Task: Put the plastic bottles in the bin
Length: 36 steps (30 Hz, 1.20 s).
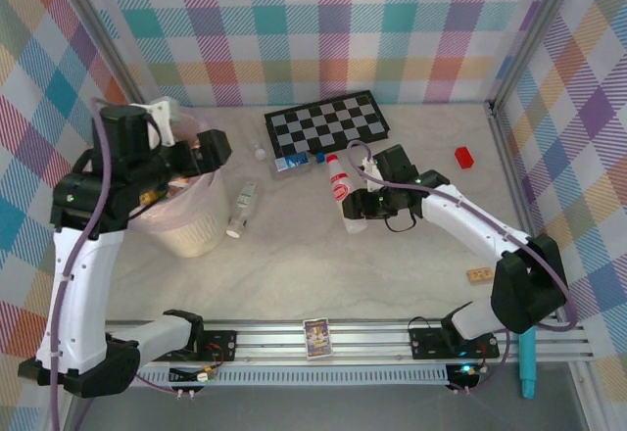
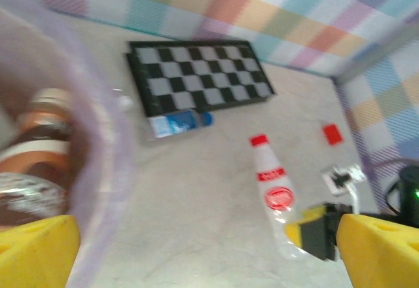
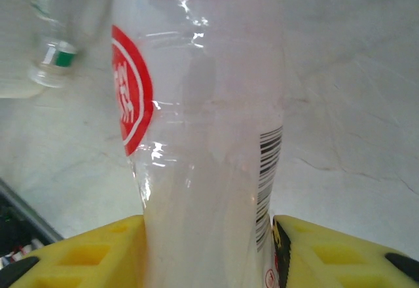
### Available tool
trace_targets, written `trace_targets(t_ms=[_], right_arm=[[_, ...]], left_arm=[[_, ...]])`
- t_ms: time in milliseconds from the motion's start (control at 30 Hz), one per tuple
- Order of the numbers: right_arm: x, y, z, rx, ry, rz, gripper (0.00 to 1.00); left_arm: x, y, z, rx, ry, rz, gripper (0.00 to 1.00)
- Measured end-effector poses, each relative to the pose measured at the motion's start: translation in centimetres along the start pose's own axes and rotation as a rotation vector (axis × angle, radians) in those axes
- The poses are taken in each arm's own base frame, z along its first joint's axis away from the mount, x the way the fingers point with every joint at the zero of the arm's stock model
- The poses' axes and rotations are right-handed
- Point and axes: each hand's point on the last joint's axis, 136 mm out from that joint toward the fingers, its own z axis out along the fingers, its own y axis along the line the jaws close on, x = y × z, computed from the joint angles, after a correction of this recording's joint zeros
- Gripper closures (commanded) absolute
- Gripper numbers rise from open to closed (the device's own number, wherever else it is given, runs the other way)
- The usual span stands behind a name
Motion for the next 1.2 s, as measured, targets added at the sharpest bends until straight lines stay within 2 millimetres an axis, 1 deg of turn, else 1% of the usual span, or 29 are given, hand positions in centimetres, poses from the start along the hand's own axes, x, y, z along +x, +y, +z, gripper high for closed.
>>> trace_targets(t_ms=[67,133,333,400,467,567,633,700,867,933,967,1067,1200], right_arm=[[-0.7,1.3,-0.6,-0.058,-0.034,-0.031,0.5],[-1.6,2.8,-1.5,-0.118,-0.079,-0.072,0.5],[-3.8,7.2,-5.6,-0.28,-0.233,-0.205,0.51],[-4.3,8.3,-6.7,-0.317,-0.279,-0.243,0.52],[-4.5,9.2,-7.4,-0.344,-0.307,-0.27,0.52],[-4.7,10.1,-7.8,-0.379,-0.325,-0.298,0.51],[-4.7,10.6,-8.0,-0.405,-0.326,-0.311,0.51],[-4.7,11.2,-8.2,-0.435,-0.335,-0.332,0.51],[-4.2,11.8,-8.4,-0.478,-0.339,-0.357,0.51],[-4.2,12.2,-8.7,-0.498,-0.346,-0.371,0.51],[-4.2,12.4,-8.8,-0.509,-0.348,-0.378,0.51],[-4.1,12.8,-9.1,-0.536,-0.348,-0.393,0.51],[-3.8,13.4,-9.2,-0.568,-0.346,-0.406,0.51]], left_arm=[[0.4,-1.5,1.2,0.068,0.02,-0.016,0.0],[0.4,-2.9,2.3,0.13,0.033,-0.037,0.0],[-1.1,-5.4,4.6,0.23,0.018,-0.079,0.0],[-1.3,-6.2,5.3,0.254,0.018,-0.086,0.0],[-1.1,-7.2,6.0,0.279,0.026,-0.084,0.0],[-0.6,-8.5,7.4,0.307,0.053,-0.078,0.0],[-0.2,-9.3,8.3,0.327,0.073,-0.086,0.05],[0.0,-9.9,9.3,0.348,0.085,-0.097,0.07],[0.9,-10.3,10.6,0.365,0.1,-0.131,0.09],[1.0,-10.3,10.9,0.369,0.1,-0.145,0.12],[0.9,-10.5,11.1,0.372,0.099,-0.153,0.16],[0.5,-11.1,11.6,0.392,0.089,-0.17,0.22],[0.7,-11.7,12.9,0.408,0.101,-0.186,0.27]])
